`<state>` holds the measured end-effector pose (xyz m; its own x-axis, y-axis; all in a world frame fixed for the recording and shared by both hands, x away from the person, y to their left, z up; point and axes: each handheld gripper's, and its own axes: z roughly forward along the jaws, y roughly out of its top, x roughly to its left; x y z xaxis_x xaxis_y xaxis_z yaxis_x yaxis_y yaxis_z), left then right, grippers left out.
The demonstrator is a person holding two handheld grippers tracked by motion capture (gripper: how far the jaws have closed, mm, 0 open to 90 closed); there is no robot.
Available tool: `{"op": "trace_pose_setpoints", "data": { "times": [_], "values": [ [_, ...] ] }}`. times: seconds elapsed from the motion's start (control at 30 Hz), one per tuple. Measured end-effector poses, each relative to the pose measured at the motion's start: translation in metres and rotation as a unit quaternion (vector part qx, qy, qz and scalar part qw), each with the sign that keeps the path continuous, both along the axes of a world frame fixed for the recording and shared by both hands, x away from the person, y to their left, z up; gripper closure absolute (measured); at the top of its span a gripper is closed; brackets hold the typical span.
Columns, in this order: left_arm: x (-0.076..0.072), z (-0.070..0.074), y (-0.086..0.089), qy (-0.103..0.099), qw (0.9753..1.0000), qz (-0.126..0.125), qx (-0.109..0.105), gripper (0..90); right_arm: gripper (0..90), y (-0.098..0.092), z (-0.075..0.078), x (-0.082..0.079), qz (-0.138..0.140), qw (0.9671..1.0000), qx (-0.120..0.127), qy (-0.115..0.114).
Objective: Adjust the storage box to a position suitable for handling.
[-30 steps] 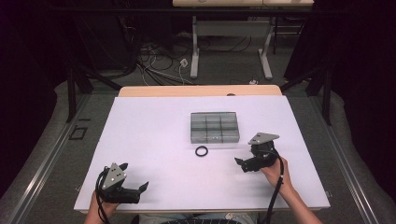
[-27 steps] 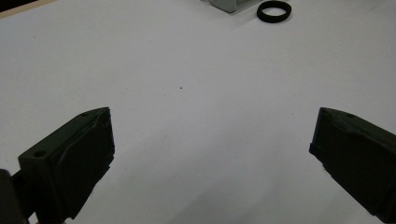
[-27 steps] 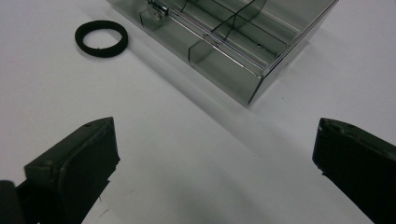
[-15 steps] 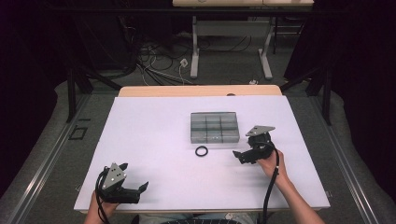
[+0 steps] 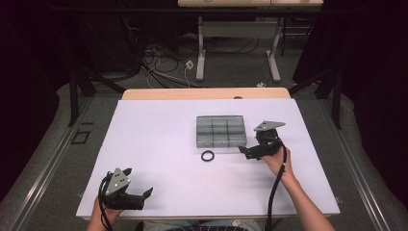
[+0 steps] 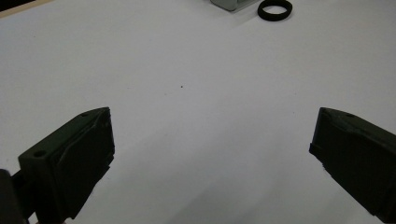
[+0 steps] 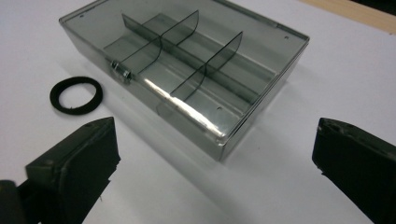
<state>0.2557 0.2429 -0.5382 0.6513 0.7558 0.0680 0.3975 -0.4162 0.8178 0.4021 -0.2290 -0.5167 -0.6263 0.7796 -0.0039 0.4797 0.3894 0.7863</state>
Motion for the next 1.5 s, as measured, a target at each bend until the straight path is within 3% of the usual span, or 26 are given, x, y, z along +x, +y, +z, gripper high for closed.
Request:
{"op": "trace_pose_setpoints", "data": {
  "times": [0.13,0.2,0.33,0.5,0.67,0.8,1.17,1.5],
  "values": [
    [0.000,0.000,0.000,0.001,1.0000,0.001,-0.001,0.0,17.7,-0.001,0.005,0.007,-0.018,0.9997,0.006,-0.012],
    [0.000,0.000,0.000,0.001,1.0000,0.002,-0.001,0.0,20.0,-0.002,0.008,0.012,-0.019,0.9997,0.005,-0.011],
    [0.000,0.000,0.000,0.001,1.0000,0.002,-0.001,0.0,35.7,-0.003,0.010,0.022,-0.030,0.9994,0.005,-0.016],
    [0.000,-0.001,0.000,-0.001,1.0000,0.003,-0.001,0.0,56.6,-0.003,0.008,0.029,-0.047,0.9988,-0.012,-0.013],
    [0.000,-0.001,0.000,-0.002,1.0000,0.002,0.000,0.0,77.4,-0.007,0.004,0.032,-0.068,0.9976,0.008,-0.013],
    [0.001,-0.001,-0.001,-0.001,1.0000,0.003,0.000,0.0,89.8,-0.009,0.001,0.034,-0.079,0.9968,0.004,-0.011],
    [0.001,-0.001,-0.001,-0.001,1.0000,-0.002,0.007,0.0,90.0,-0.002,-0.011,0.042,-0.099,0.9949,-0.020,-0.003],
    [0.001,-0.001,-0.001,0.003,1.0000,-0.004,0.008,0.0,90.0,0.003,-0.018,0.046,-0.101,0.9945,-0.021,0.014]
  ]
}}
